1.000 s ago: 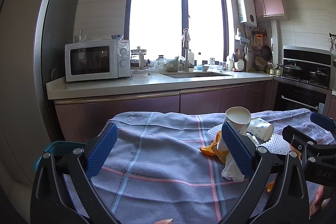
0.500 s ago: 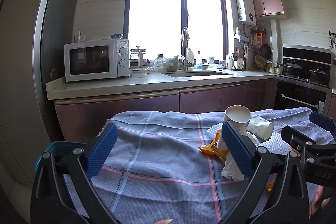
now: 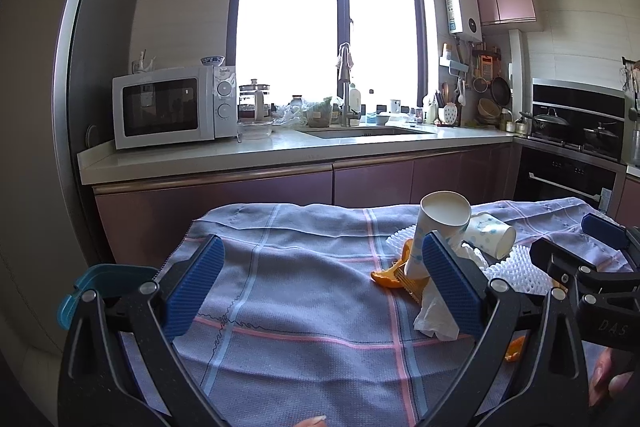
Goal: Collect trash
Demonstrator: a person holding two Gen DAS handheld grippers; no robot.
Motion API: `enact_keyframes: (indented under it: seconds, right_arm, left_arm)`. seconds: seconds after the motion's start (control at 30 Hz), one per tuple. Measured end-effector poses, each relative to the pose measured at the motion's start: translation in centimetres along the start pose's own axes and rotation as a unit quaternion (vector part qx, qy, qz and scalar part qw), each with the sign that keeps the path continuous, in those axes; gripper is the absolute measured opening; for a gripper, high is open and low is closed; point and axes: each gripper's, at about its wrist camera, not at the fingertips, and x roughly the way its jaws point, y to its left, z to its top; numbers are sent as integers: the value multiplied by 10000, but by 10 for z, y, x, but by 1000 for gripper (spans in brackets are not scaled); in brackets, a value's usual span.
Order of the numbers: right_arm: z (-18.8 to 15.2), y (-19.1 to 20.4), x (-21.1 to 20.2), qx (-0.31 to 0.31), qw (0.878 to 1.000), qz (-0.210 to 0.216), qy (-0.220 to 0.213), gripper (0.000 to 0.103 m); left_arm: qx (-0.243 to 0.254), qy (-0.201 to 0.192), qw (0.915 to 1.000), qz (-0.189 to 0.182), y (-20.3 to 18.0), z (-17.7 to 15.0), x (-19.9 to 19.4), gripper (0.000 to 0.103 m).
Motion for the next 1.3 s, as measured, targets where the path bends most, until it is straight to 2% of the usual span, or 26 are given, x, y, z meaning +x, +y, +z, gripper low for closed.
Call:
enact_keyframes:
  seconds: [0.23, 0.43, 0.6, 0.7, 0.77, 0.87, 0.93, 0.97, 1.0, 1.03, 1.1, 1.2, 1.27, 1.3]
  right_arm:
    - [-6, -19, 14, 170, 9990, -88, 406, 96]
    - [-20, -46, 40, 531, 9923, -74, 1114, 96]
    - [-30, -58, 55, 776, 9866, 108, 1432, 93]
    - [-34, -59, 61, 807, 9845, 183, 1548, 87]
    - [-35, -60, 64, 894, 9821, 266, 1633, 83]
    - [-38, -63, 68, 1027, 9787, 332, 1744, 76]
    - [-40, -66, 70, 1099, 9766, 370, 1809, 65]
    - [-41, -68, 71, 1136, 9756, 400, 1834, 62]
    - [-41, -69, 71, 1161, 9754, 424, 1828, 54]
    - [-42, -70, 70, 1185, 9750, 458, 1821, 45]
    - [-41, -73, 70, 1233, 9741, 539, 1817, 34]
    - [-38, -73, 66, 1205, 9752, 622, 1750, 16]
    - [-34, -73, 61, 1168, 9769, 667, 1663, 15]
    - [-32, -73, 59, 1138, 9778, 686, 1622, 11]
  left_arm:
    - [81, 275, 9993, -226, -8, -4, 14, 97]
    - [253, 763, 9938, -774, -25, -12, 40, 97]
    - [448, 1335, 9803, -1384, -46, -22, 70, 96]
    - [525, 1598, 9725, -1608, -58, -29, 86, 88]
    - [570, 1757, 9667, -1771, -64, -33, 96, 87]
    - [651, 2011, 9595, -1862, -75, -41, 110, 74]
    - [668, 2209, 9544, -1896, -81, -47, 121, 65]
    - [664, 2323, 9513, -1915, -83, -49, 126, 57]
    - [641, 2426, 9482, -1947, -85, -51, 131, 47]
    - [597, 2512, 9450, -2008, -86, -53, 135, 41]
    - [495, 2592, 9416, -2090, -86, -55, 136, 23]
    - [403, 2575, 9411, -2155, -84, -55, 134, 9]
    - [347, 2506, 9405, -2268, -83, -52, 127, 7]
    - [333, 2453, 9411, -2303, -82, -50, 123, 6]
